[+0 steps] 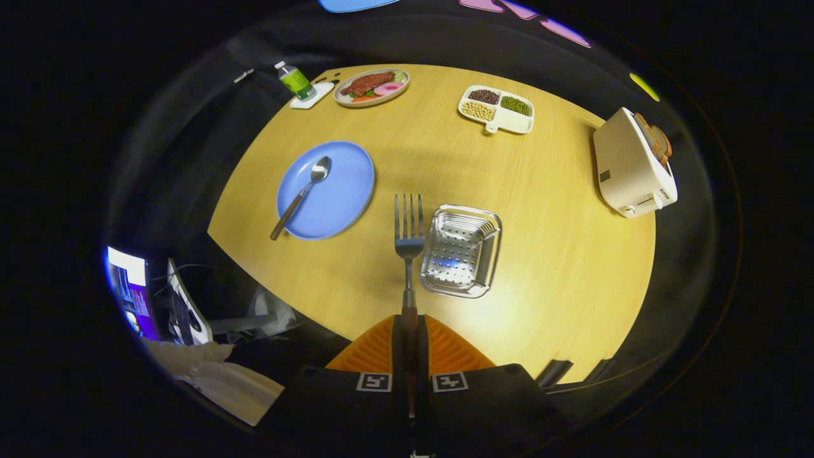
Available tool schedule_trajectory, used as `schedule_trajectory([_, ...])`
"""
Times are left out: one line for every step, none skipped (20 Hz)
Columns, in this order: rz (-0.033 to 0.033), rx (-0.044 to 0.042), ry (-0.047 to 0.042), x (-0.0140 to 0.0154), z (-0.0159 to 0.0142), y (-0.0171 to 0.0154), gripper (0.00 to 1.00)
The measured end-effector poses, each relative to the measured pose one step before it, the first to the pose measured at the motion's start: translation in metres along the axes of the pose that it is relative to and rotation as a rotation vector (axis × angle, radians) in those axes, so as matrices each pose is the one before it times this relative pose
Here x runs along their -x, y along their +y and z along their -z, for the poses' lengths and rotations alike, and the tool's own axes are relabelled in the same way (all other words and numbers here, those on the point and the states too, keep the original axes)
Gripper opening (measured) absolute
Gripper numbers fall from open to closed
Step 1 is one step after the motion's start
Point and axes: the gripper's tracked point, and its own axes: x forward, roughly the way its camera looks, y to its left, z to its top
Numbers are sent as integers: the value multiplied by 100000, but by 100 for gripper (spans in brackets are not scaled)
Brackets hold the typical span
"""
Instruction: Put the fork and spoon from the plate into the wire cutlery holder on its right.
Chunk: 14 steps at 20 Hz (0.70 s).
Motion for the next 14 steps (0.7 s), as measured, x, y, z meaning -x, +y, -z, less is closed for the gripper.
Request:
schedule_trajectory([1940,1644,2650,56,276,-1050,8])
schedule_trajectory([1027,947,3469,12,411,-762,8])
schedule_trajectory([-226,919,2974,14,244,-438,8])
schedule_trajectory([-483,1275,2812,-109,24,-346,8])
schedule_trajectory([135,2427,3223,-100,97,-392,8])
schedule_trajectory([1144,3388,3122,-118,3,-602,8])
schedule_trajectory([1115,3514,2997,-229,77,-619,8])
schedule_trajectory([631,2668,2756,-200,-114,-392,8])
schedule_trajectory([0,1959,2693,-317,-239,-229,8])
schedule_trajectory([-561,1693,2294,-290,-318,-72,10])
schedule_trajectory([-684,1206,1467,-321,-421,-67,10])
schedule_trajectory([-793,791,2478,-408,-177,-66,10])
schedule_trajectory([-435,372,2821,-382,-104,-203,10])
schedule_trajectory([531,271,2759,-389,-134,-405,10])
